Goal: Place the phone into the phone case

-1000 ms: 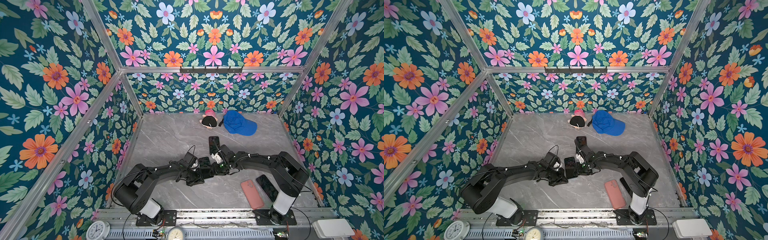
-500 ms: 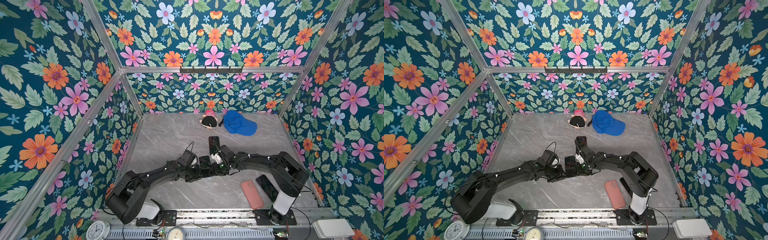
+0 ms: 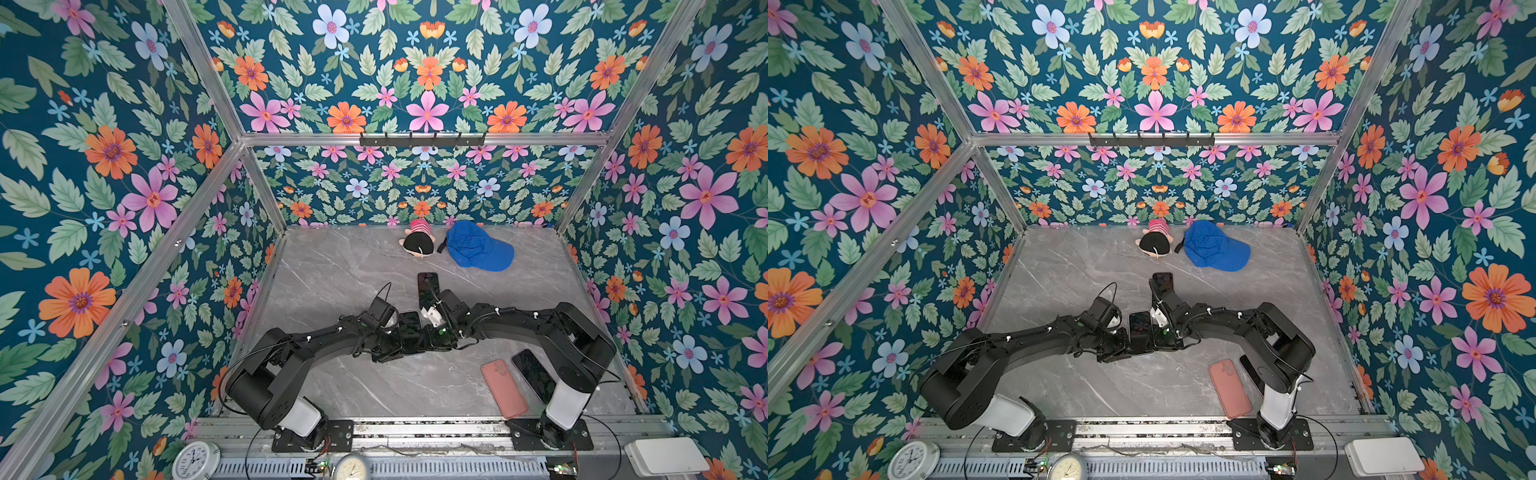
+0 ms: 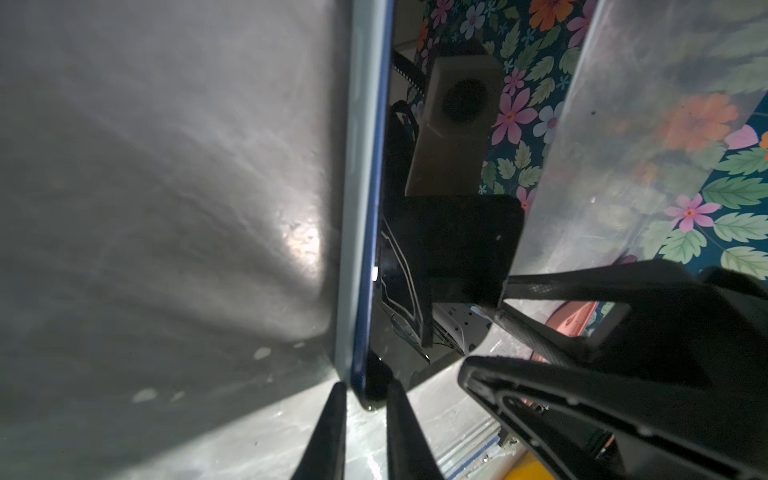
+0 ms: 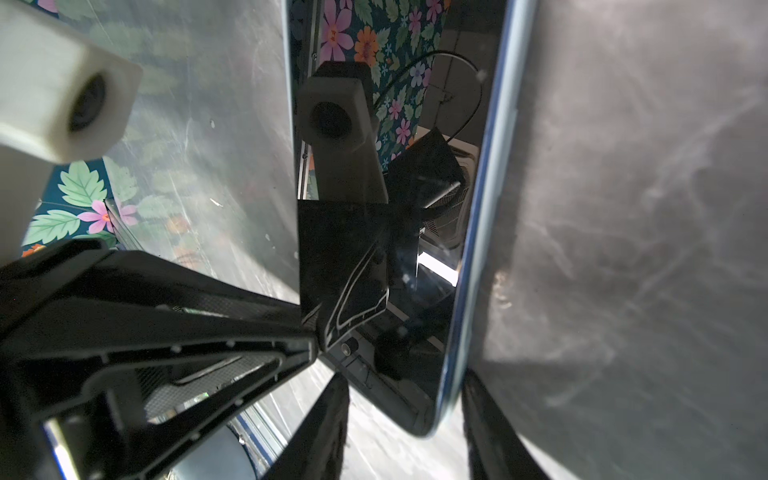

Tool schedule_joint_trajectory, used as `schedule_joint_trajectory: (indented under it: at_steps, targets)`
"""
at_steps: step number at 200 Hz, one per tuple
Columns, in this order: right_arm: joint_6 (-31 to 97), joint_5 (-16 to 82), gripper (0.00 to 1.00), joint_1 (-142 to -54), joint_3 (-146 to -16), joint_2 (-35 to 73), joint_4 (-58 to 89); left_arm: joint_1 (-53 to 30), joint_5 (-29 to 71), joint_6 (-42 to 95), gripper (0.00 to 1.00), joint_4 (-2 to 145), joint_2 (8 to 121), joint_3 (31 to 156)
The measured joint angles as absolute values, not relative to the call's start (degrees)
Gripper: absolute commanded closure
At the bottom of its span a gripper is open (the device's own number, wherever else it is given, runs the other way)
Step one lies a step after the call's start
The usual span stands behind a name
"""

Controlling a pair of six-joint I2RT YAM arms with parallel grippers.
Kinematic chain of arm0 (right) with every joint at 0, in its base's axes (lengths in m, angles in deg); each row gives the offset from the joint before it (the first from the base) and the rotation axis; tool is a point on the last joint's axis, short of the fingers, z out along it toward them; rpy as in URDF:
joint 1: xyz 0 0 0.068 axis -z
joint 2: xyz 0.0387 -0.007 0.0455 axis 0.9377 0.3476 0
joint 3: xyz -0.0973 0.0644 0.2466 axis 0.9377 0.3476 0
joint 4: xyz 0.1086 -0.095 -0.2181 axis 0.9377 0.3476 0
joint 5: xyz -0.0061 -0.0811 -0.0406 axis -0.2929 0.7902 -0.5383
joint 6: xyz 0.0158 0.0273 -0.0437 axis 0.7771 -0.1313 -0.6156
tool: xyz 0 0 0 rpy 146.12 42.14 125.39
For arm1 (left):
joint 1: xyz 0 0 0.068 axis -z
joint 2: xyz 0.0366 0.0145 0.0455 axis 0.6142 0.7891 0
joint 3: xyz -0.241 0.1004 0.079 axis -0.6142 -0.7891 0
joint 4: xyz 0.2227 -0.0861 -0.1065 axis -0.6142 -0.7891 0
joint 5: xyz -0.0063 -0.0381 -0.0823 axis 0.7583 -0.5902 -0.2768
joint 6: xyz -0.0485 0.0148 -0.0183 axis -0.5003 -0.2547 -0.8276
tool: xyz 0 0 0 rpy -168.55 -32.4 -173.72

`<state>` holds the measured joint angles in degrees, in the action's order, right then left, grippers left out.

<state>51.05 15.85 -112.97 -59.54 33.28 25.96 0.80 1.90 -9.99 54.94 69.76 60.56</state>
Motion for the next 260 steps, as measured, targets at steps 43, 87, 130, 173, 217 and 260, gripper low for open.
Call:
schedule_joint_trajectory:
  at_steps: [43,87,130,173,217,260]
  targets:
    - [51.1,15.4,0.56,-112.9,-59.5,33.5,25.6,0.8,2.1,-9.3,0.87,54.7,70.8,60.6]
    - [51.3,15.2,0.56,-112.8,-59.5,33.6,25.5,0.6,1.7,-9.0,0.88,54.0,71.3,61.0]
    - [51.3,16.6,0.56,-113.0,-59.8,33.0,27.1,0.5,3.7,-8.0,0.85,53.1,70.1,61.1]
    - [51.3,19.3,0.63,-113.0,-60.1,32.4,30.8,0.5,4.1,-8.2,0.74,54.0,65.5,59.8]
    - [51.7,21.0,0.67,-113.0,-59.6,30.8,32.6,0.5,3.7,-9.5,0.69,57.7,64.3,57.6]
    - [52.1,20.5,0.72,-113.0,-59.3,30.7,32.1,-0.4,3.4,-10.6,0.65,60.4,65.1,57.1]
